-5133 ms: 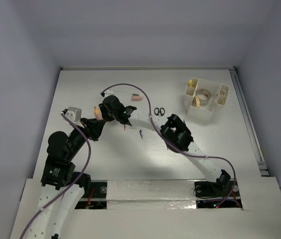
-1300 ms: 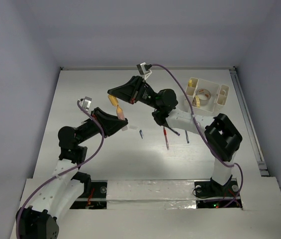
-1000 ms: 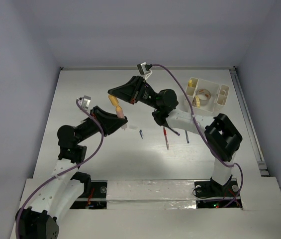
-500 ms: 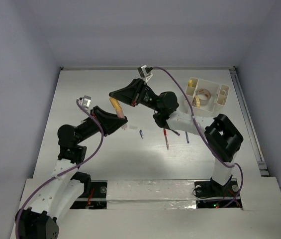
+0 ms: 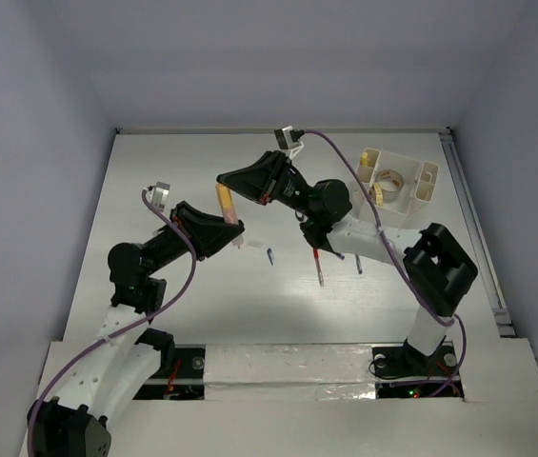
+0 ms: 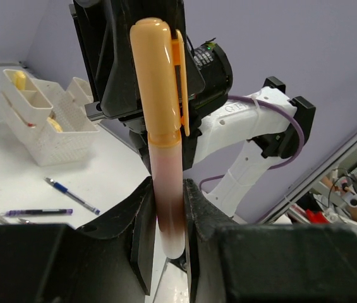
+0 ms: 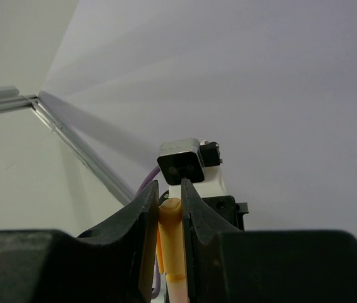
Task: Sort the stationery into containers
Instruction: Close the pen cap on the pen.
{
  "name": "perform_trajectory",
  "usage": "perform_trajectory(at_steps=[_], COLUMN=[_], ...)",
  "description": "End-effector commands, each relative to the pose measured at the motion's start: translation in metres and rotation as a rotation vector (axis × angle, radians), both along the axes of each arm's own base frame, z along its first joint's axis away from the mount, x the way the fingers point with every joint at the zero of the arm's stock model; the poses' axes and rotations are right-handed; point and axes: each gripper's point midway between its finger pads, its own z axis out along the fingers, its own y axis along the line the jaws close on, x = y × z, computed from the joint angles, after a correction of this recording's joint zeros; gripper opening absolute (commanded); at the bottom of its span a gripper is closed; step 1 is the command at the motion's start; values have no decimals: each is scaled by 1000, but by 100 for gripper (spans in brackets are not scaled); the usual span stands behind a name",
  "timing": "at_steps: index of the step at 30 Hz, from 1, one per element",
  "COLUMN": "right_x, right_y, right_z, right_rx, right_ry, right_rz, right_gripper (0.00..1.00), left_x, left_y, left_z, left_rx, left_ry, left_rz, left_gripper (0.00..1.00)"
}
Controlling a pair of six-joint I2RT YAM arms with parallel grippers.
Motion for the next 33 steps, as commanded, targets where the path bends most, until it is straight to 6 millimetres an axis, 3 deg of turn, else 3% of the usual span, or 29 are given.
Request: perform_trajectory(at_steps=[1, 12, 13, 16, 21, 25, 33], right_x=[-36, -36, -33, -27, -18, -20, -22], right_y=[-23, -7, -4, -4, -6, -9, -22], right_z=[27, -9, -22, -34, -46, -37, -34], right_rx=[111, -86, -139, -237, -372, -387, -459], right_ry=[-176, -161, -131, -134, -162, -207, -275], right_rz=[6, 26, 21, -51, -136, -153, -225], right_gripper=[0, 6, 9, 19, 46, 68, 98], left_x=[-28, -26, -24, -23, -19, -17, -18], left_y=[13, 7, 7, 7, 4, 2, 1], left_z=[81, 82, 79, 73, 56, 47, 36], left_rx=[-142, -48, -35, -21, 21, 49, 76], left_ry=[-299, -295, -279, -257, -220, -211, -192], left_rz=[36, 19, 24, 28, 15, 14, -1], left_gripper=[0, 0, 0, 0, 0, 0, 0])
